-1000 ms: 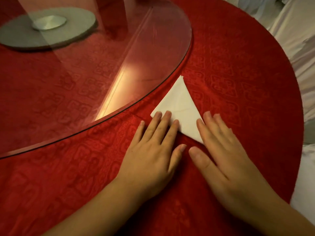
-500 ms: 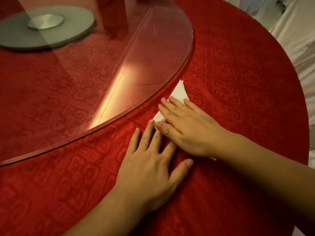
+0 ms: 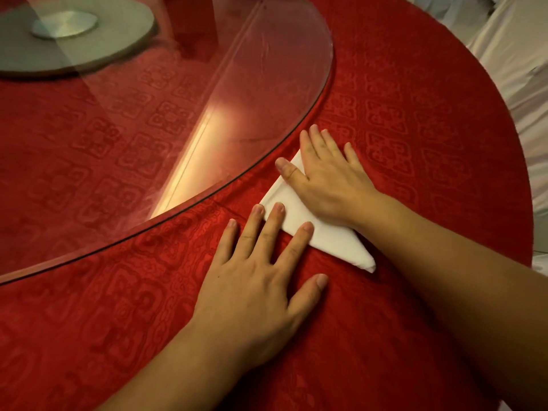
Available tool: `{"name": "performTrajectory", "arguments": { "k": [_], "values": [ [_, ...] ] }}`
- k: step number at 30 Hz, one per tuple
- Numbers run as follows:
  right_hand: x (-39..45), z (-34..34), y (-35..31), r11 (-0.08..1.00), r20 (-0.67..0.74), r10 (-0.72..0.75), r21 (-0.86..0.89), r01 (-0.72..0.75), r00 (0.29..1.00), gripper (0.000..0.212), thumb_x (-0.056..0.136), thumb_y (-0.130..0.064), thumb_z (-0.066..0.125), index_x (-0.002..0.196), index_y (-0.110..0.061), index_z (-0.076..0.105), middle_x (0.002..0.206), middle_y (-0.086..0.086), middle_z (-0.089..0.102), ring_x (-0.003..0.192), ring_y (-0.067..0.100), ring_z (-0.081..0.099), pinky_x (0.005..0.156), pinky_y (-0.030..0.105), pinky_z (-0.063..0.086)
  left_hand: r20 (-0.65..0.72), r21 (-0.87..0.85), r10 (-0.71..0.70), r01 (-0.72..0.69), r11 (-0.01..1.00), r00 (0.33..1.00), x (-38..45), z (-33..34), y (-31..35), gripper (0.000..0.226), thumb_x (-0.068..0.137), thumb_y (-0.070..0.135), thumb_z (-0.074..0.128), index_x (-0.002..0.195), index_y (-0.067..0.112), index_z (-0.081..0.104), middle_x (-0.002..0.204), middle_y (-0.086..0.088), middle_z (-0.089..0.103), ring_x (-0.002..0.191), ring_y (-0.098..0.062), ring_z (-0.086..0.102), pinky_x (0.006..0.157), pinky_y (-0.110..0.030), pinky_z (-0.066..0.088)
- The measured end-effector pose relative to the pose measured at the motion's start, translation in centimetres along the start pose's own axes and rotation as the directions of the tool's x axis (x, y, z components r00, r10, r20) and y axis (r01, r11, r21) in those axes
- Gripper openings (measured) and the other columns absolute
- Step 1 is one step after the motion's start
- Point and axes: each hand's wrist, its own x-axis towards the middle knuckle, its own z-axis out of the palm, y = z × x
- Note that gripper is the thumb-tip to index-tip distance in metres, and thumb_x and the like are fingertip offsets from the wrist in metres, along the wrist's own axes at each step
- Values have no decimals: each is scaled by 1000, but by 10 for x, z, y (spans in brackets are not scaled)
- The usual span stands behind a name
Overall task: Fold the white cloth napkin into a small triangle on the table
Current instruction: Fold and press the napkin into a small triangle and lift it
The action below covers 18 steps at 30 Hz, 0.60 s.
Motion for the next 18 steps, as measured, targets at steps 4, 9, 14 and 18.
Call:
{"name": "performTrajectory", "arguments": {
  "k": [4,9,14,18],
  "values": [
    [1,-2,2,1000,37,-14,27,13,999,85,86,-73,6,152,-21,-4,161,0,-10,146,14,-12,115,45,-9,12,-13,-10,10,1000,1000,-1,0,1,71,83,75,-2,148,44,-3,160,1,-8,144,-19,-21,118,-46,-6],
    [-14,-32,5,956,-69,-7,293,27,998,67,96,-55,32,152,-24,13,162,8,4,147,21,1,118,40,5,-31,-61,-13,12,998,999,-1,-2,2,76,80,78,-3,148,45,0,160,5,-6,144,-16,-18,118,-44,-6],
    [-73,-54,12,956,-233,226,239,-170,946,43,83,-39,57,121,-20,63,125,8,63,114,24,55,89,31,40,-164,-286,-32,-16,958,986,7,-16,-3,70,88,63,30,149,30,21,159,-5,16,144,-20,18,117,-37,19],
    [-119,-50,2,905,-84,311,329,-268,947,33,79,-39,61,96,-12,69,92,1,73,81,15,63,71,32,45,-141,-453,-264,174,874,954,31,-29,-7,65,87,37,55,145,19,33,146,-7,42,133,-24,38,109,-34,30]
  ]
}}
